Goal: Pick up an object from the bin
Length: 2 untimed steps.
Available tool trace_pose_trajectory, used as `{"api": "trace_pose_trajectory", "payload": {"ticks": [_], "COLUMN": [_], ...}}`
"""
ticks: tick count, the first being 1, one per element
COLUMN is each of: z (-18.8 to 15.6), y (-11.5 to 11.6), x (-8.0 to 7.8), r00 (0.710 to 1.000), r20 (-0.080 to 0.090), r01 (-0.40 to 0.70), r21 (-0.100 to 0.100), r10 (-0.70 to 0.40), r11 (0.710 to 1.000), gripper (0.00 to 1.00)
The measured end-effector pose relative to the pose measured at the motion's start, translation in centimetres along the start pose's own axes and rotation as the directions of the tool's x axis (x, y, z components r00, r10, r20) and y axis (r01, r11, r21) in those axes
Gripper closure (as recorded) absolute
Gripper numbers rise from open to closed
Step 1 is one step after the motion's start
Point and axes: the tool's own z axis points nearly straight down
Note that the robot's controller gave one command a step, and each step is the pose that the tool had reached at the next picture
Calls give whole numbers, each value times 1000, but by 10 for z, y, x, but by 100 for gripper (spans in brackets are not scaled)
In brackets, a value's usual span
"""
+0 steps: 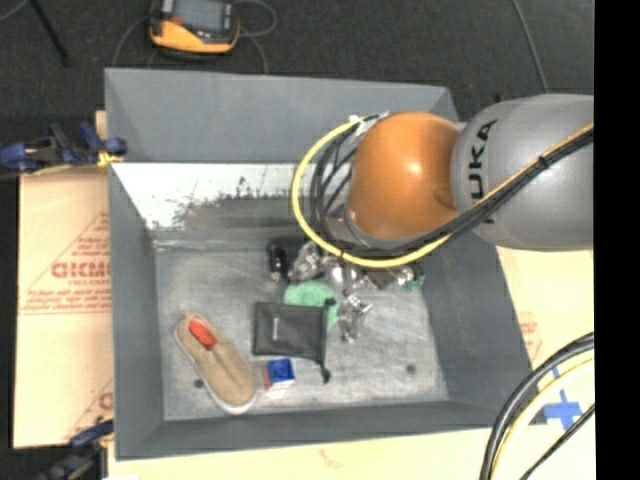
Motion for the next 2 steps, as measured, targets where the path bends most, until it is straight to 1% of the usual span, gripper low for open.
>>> {"api": "trace_pose_trajectory", "payload": {"ticks": [1, 2], "z": [46, 67], "y": [-2, -3], "x": [-18, -23], "r00": [954, 909], "r20": [2, 7], "r01": [299, 416], "r21": [2, 4], "r10": [-299, -416], "r11": [954, 909], "gripper": [0, 100]}}
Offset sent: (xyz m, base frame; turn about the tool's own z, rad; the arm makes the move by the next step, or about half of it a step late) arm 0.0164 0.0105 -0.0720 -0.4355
